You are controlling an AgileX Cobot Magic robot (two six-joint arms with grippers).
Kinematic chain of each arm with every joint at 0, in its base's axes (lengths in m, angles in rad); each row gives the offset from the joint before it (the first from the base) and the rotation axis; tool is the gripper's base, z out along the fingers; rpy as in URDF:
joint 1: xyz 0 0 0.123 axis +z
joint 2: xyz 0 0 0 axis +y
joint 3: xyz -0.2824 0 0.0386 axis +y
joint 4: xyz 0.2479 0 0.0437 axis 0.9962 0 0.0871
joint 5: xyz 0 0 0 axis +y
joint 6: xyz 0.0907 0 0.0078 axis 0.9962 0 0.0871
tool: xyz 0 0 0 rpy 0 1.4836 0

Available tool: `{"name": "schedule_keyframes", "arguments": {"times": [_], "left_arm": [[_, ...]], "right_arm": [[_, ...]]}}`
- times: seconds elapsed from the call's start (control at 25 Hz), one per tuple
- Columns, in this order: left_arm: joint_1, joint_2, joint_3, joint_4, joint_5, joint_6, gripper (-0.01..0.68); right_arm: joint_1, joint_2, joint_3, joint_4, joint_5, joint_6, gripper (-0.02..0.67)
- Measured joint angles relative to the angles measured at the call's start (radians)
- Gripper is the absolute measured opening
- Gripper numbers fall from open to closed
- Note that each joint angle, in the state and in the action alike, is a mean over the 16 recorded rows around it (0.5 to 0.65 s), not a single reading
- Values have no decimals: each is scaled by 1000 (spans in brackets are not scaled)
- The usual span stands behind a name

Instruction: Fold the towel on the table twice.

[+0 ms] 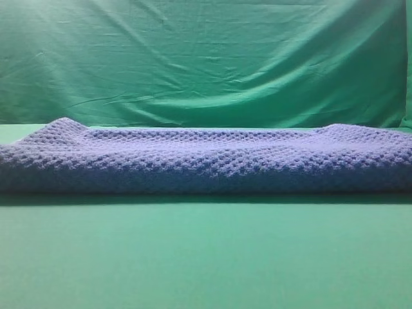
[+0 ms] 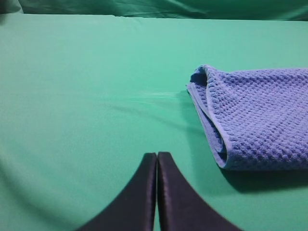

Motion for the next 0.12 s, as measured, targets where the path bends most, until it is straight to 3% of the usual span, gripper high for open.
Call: {"name": "schedule_keyframes", "arguments": {"times": [0.12], "left_arm": [[0,0,0,0,0,0,0]], "right_arm": [[0,0,0,0,0,0,0]]}}
